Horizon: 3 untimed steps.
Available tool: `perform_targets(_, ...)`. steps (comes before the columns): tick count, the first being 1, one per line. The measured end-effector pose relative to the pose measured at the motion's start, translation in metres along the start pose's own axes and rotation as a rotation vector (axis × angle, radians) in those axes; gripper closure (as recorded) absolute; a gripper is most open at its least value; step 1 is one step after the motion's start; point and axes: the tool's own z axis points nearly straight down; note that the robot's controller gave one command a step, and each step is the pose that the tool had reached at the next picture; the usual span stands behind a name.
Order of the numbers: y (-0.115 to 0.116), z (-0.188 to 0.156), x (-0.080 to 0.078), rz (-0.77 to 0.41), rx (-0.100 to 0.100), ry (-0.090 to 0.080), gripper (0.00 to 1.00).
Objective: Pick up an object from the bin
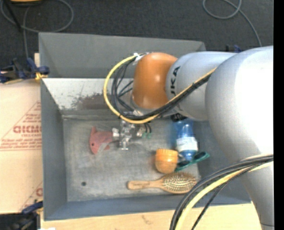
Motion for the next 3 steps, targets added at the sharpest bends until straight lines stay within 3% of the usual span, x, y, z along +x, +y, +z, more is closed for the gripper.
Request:
perform_targets(1, 0.0, -0.047, -0.002, -0.009, 0.003, 0.011, 1.0)
perform_targets(2, 0.0, 0.0, -0.008, -0.009, 0.002, 0.003, 0.0)
perform_targets(3, 0.0, -0.001, -0.011, -0.008, 0.001, -0.004, 1.0)
